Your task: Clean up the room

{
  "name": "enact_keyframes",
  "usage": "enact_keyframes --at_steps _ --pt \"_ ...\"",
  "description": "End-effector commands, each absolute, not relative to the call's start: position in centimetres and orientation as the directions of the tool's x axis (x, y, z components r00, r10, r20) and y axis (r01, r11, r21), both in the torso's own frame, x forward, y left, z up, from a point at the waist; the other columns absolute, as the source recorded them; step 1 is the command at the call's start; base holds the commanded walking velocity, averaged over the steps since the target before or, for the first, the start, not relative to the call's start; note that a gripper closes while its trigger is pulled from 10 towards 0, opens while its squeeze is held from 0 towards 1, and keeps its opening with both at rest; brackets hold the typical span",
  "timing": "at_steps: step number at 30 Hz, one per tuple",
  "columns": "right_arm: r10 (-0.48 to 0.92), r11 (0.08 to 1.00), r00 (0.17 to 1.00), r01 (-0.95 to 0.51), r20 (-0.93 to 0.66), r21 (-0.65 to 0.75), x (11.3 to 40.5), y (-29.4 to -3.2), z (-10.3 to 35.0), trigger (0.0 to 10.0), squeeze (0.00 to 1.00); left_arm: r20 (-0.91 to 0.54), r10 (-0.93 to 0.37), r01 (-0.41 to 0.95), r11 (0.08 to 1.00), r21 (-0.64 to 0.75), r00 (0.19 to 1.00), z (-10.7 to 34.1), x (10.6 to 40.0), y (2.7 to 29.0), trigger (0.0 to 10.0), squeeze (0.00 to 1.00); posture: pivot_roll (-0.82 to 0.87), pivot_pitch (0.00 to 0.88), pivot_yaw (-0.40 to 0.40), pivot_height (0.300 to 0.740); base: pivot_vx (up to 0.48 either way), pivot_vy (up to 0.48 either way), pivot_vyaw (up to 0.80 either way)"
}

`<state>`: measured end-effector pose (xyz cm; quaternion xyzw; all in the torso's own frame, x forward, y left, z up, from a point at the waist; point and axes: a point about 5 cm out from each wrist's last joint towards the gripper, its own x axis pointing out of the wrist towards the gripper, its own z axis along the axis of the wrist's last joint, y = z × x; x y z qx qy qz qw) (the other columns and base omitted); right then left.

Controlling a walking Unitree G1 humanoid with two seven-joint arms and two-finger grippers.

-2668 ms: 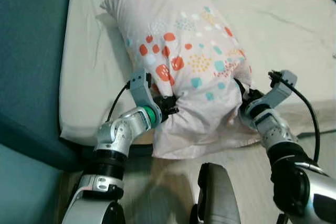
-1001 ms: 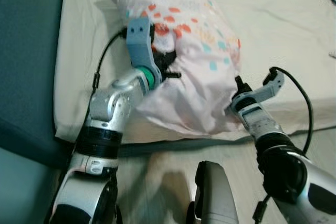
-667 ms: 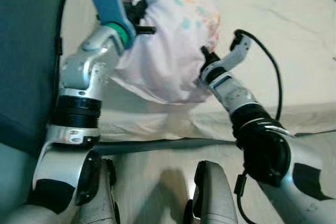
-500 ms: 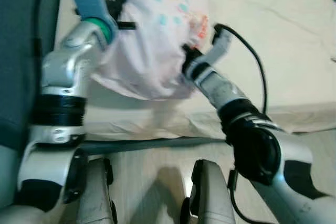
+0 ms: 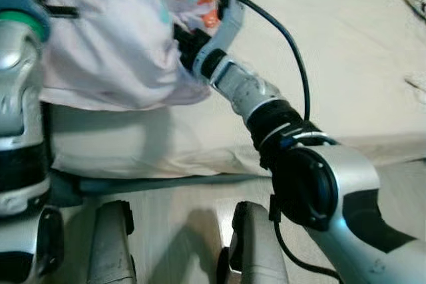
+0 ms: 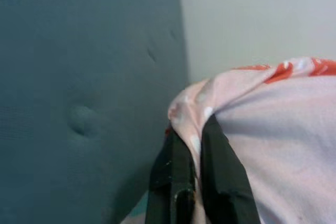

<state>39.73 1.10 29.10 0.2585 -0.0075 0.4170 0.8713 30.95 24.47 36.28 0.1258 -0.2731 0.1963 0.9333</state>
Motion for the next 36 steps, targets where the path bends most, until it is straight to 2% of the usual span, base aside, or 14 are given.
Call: enact_keyframes --at_steps 1,5,9,16,17,18,19,26,27,29,30,32,33,36 --pt "0.749 0.496 0.613 -0.77 0.25 0.401 39.3 2.0 30.0 10.0 0.0 0.701 0.294 -0.51 0.852 0.115 0.649 38.5 28.5 24.2 0.0 0.0 0.29 0.21 -0.133 0.535 0.0 0.0 0.0" --pt "0.816 0.459 0.55 -0.804 0.178 0.378 38.5 3.2 27.3 10.0 0.0 0.648 0.266 -0.511 0.83 0.222 0.714 35.8 27.9 24.1 0.0 0.0 0.28 0.215 -0.124 0.535 0.0 0.0 0.0" --pt "0.864 0.469 0.504 -0.793 -0.014 0.388 37.2 2.9 20.2 10.0 0.0 0.321 0.146 -0.264 0.895 0.361 0.936 29.2 28.6 23.5 0.0 0.0 0.27 0.218 -0.119 0.535 0.0 0.0 0.0" --pt "0.779 0.62 0.587 -0.673 -0.218 0.402 36.6 -0.4 13.8 10.0 0.0 0.004 0.021 -0.021 0.901 0.433 1.0 23.1 29.4 21.9 0.0 0.0 0.24 0.214 -0.105 0.535 0.0 0.0 0.0" --pt "0.707 0.699 0.652 -0.583 -0.275 0.415 36.7 -2.2 12.1 10.0 0.0 -0.05 0.008 0.015 0.894 0.447 0.999 21.8 29.9 21.3 5.5 0.0 0.24 0.21 -0.099 0.535 0.0 0.0 0.0" --pt "0.707 0.699 0.652 -0.583 -0.275 0.415 36.7 -2.2 12.1 10.0 0.0 -0.05 0.008 0.015 0.894 0.447 0.999 21.8 29.9 21.3 5.5 0.0 0.24 0.21 -0.099 0.535 0.0 0.0 0.0" --pt "0.63 0.757 0.72 -0.485 -0.291 0.438 37.0 -4.0 11.4 10.0 0.0 -0.073 0.009 0.025 0.894 0.448 0.997 21.2 30.5 21.0 10.0 0.0 0.23 0.205 -0.089 0.535 0.0 0.0 0.0" --pt "0.393 0.826 0.906 -0.273 -0.158 0.493 39.7 -9.9 14.4 10.0 0.0 -0.003 0.096 -0.083 0.875 0.478 0.995 21.7 32.1 21.3 10.0 0.0 0.21 0.191 -0.07 0.535 0.0 0.0 0.0" --pt "0.353 0.825 0.931 -0.26 -0.098 0.502 40.3 -11.2 15.8 10.0 0.0 0.054 0.123 -0.134 0.865 0.483 0.991 22.4 32.4 21.5 10.0 1.0 0.2 0.189 -0.067 0.535 0.0 0.0 0.0" --pt "0.353 0.825 0.931 -0.26 -0.098 0.502 40.3 -11.2 15.8 10.0 0.0 0.054 0.123 -0.134 0.865 0.483 0.991 22.4 32.4 21.5 10.0 1.0 0.2 0.189 -0.067 0.535 0.0 0.0 0.0" --pt "0.346 0.816 0.937 -0.277 -0.044 0.508 40.6 -11.9 16.9 10.0 0.18 0.111 0.149 -0.184 0.857 0.481 0.983 23.1 32.4 21.6 10.0 1.0 0.2 0.186 -0.065 0.535 0.0 0.0 0.0" --pt "0.346 0.816 0.937 -0.277 -0.044 0.508 40.6 -11.9 16.9 10.0 0.18 0.111 0.149 -0.184 0.857 0.481 0.983 23.1 32.4 21.6 10.0 1.0 0.2 0.186 -0.065 0.535 0.0 0.0 0.0" --pt "0.371 0.792 0.929 -0.318 0.004 0.522 40.7 -12.0 17.7 10.0 1.0 0.192 0.19 -0.262 0.834 0.486 0.963 24.2 32.3 22.0 10.0 1.0 0.2 0.184 -0.064 0.535 0.0 0.0 0.0" --pt "0.42 0.757 0.906 -0.376 0.042 0.534 40.7 -11.6 18.1 10.0 1.0 0.271 0.234 -0.343 0.801 0.49 0.934 25.2 32.0 22.3 10.0 1.0 0.2 0.18 -0.063 0.535 0.0 0.0 0.0"
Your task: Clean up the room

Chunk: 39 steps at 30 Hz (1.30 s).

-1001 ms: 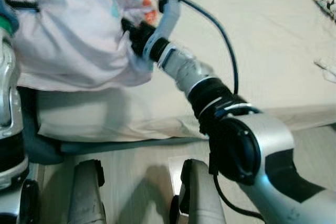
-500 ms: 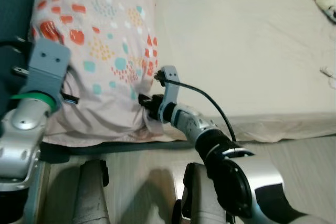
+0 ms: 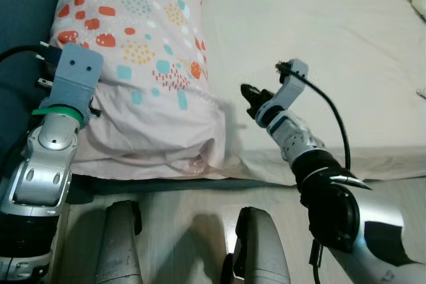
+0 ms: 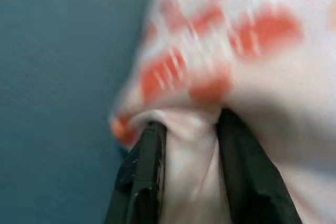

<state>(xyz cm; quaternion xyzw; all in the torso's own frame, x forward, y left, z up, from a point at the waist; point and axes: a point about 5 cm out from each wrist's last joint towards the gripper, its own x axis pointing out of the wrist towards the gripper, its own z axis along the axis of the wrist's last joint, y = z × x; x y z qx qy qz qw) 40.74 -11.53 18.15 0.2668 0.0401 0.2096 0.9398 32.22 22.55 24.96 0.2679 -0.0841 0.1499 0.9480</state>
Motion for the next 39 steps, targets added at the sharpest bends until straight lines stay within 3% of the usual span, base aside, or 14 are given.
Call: enact_keyframes --at_steps 1,2,3,4,5,7,11,15,20,26,28,30,32,39 --pt "0.497 0.705 0.865 -0.452 0.074 0.546 40.5 -10.8 18.4 10.0 1.0 0.344 0.276 -0.421 0.765 0.486 0.898 26.2 31.6 22.7 10.0 1.0 0.2 0.178 -0.064 0.535 0.0 0.0 0.0" --pt "0.497 0.705 0.865 -0.452 0.074 0.546 40.5 -10.8 18.4 10.0 1.0 0.344 0.276 -0.421 0.765 0.486 0.898 26.2 31.6 22.7 10.0 1.0 0.2 0.178 -0.064 0.535 0.0 0.0 0.0" --pt "0.603 0.651 0.794 -0.543 0.073 0.53 40.1 -9.8 18.1 10.0 1.0 0.397 0.305 -0.478 0.742 0.47 0.865 26.9 31.1 23.0 10.0 0.0 0.2 0.179 -0.066 0.535 0.0 0.0 0.0" --pt "0.603 0.651 0.794 -0.543 0.073 0.53 40.1 -9.8 18.1 10.0 1.0 0.397 0.305 -0.478 0.742 0.47 0.865 26.9 31.1 23.0 10.0 0.0 0.2 0.179 -0.066 0.535 0.0 0.0 0.0" --pt "0.674 0.611 0.737 -0.597 0.054 0.52 39.6 -9.2 17.6 10.0 0.04 0.438 0.315 -0.508 0.737 0.447 0.842 27.5 30.4 23.1 10.0 0.0 0.2 0.181 -0.069 0.535 0.0 0.0 0.0" --pt "0.728 0.577 0.685 -0.636 0.029 0.512 38.9 -9.4 16.3 10.0 0.0 0.459 0.29 -0.496 0.754 0.431 0.84 28.1 29.2 23.1 10.0 0.0 0.21 0.185 -0.069 0.535 0.0 0.0 0.0" --pt "0.705 0.583 0.707 -0.622 0.056 0.522 38.2 -11.2 15.2 10.0 0.0 0.447 0.2 -0.399 0.821 0.409 0.872 28.0 27.7 22.5 10.0 0.0 0.21 0.19 -0.065 0.535 0.0 0.0 0.0" --pt "0.666 0.656 0.74 -0.639 0.09 0.402 36.6 -13.1 13.9 10.0 0.0 0.339 0.087 -0.173 0.958 0.231 0.937 26.9 26.9 20.8 10.0 0.0 0.21 0.192 -0.064 0.535 0.0 0.0 0.0" --pt "0.664 0.683 0.747 -0.613 0.011 0.397 32.6 -14.4 11.2 10.0 0.0 0.112 -0.271 0.208 0.897 0.391 0.956 23.2 25.2 18.0 10.0 0.0 0.17 0.187 -0.054 0.535 0.0 0.0 0.0" --pt "0.658 0.713 0.752 -0.604 -0.042 0.357 31.1 -14.9 10.2 10.0 0.0 0.138 -0.275 0.197 0.889 0.414 0.952 23.3 25.2 18.0 10.0 0.0 0.15 0.182 -0.05 0.535 0.0 0.0 0.0" --pt "0.624 0.771 0.781 -0.613 -0.009 0.172 30.4 -15.4 11.0 10.0 0.0 0.293 -0.203 0.109 0.945 0.307 0.934 25.8 26.8 17.5 10.0 0.0 0.13 0.158 -0.044 0.535 0.0 0.0 0.0" --pt "0.624 0.771 0.781 -0.613 -0.009 0.172 30.4 -15.4 11.0 10.0 0.0 0.293 -0.203 0.109 0.945 0.307 0.934 25.8 26.8 17.5 10.0 0.0 0.13 0.158 -0.044 0.535 0.0 0.0 0.0" --pt "0.476 0.859 0.864 -0.497 0.163 0.125 31.7 -15.6 14.0 10.0 0.0 0.313 -0.165 0.12 0.98 0.158 0.935 25.5 28.2 16.1 10.0 0.0 0.11 0.123 -0.042 0.535 0.0 0.0 0.0" --pt "0.295 0.92 0.904 -0.356 0.309 0.162 33.1 -14.5 17.4 10.0 0.0 0.215 -0.169 0.165 0.986 0.038 0.962 22.4 29.4 13.9 10.0 0.0 0.11 0.076 -0.05 0.54 0.0 0.0 0.0"
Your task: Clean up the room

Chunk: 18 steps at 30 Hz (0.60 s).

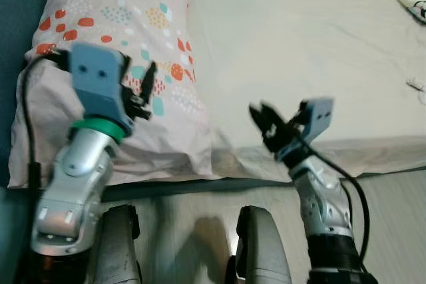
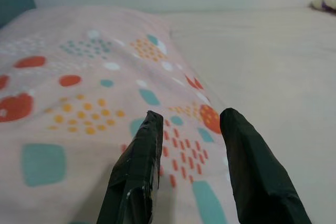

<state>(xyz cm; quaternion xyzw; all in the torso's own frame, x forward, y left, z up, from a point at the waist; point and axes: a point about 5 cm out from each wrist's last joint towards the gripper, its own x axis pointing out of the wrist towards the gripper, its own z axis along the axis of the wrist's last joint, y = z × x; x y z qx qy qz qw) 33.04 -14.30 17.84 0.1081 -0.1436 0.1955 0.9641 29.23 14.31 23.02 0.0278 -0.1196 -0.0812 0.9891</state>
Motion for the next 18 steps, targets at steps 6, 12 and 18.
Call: enact_keyframes --at_steps 6,12,18 --pt "0.268 0.937 0.923 -0.316 0.278 0.147 33.3 -14.0 16.6 10.0 0.0 0.19 -0.147 0.151 0.989 -0.007 0.971 21.7 30.0 13.4 10.0 0.0 0.11 0.058 -0.058 0.56 0.0 0.0 0.0" --pt "0.27 0.942 0.928 -0.31 0.256 0.127 33.1 -13.8 15.8 10.0 0.0 0.133 -0.223 0.182 0.947 0.264 0.966 19.8 30.5 12.4 10.0 0.0 0.11 0.05 -0.068 0.589 0.0 0.0 0.0" --pt "0.25 0.95 0.935 -0.287 0.25 0.121 33.3 -13.5 15.4 10.0 0.0 0.091 -0.223 0.215 0.972 0.095 0.971 18.9 30.7 11.8 10.0 0.0 0.11 0.042 -0.063 0.619 0.0 0.0 0.0"
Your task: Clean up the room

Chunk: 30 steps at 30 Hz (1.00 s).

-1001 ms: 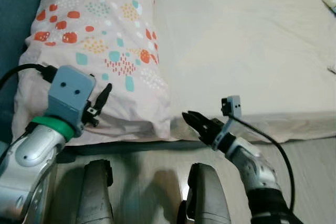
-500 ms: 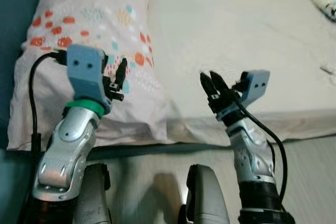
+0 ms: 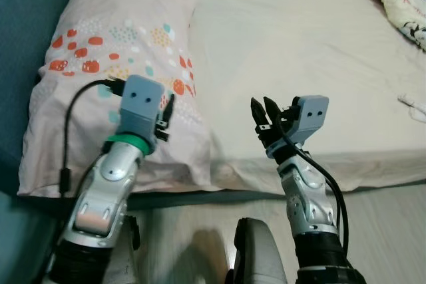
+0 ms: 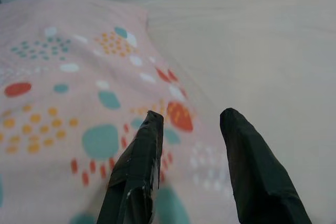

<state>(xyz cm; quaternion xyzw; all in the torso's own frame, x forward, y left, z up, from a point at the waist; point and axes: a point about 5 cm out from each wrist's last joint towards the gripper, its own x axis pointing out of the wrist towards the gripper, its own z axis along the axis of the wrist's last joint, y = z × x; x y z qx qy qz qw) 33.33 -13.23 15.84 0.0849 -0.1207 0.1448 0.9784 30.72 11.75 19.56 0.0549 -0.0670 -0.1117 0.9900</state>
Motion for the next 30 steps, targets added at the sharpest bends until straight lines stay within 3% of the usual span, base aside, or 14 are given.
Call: enact_keyframes --at_steps 1,20,30 --pt "0.249 0.951 0.936 -0.285 0.25 0.12 33.3 -13.5 15.4 10.0 0.0 0.085 -0.223 0.217 0.973 0.075 0.971 18.8 30.7 11.7 10.0 0.0 0.11 0.042 -0.063 0.624 0.0 0.0 0.0" --pt "0.224 0.96 0.946 -0.255 0.235 0.112 33.3 -14.1 14.6 10.0 0.0 0.118 -0.244 0.233 0.968 0.098 0.963 18.9 31.4 10.5 10.0 0.0 0.1 0.038 -0.062 0.692 0.0 0.0 0.0" --pt "0.249 0.957 0.952 -0.27 0.176 0.105 33.1 -13.7 12.9 10.0 0.0 0.085 -0.268 0.246 0.947 0.208 0.96 17.1 31.0 11.6 10.0 0.0 0.11 0.035 -0.059 0.731 0.0 0.0 0.0"
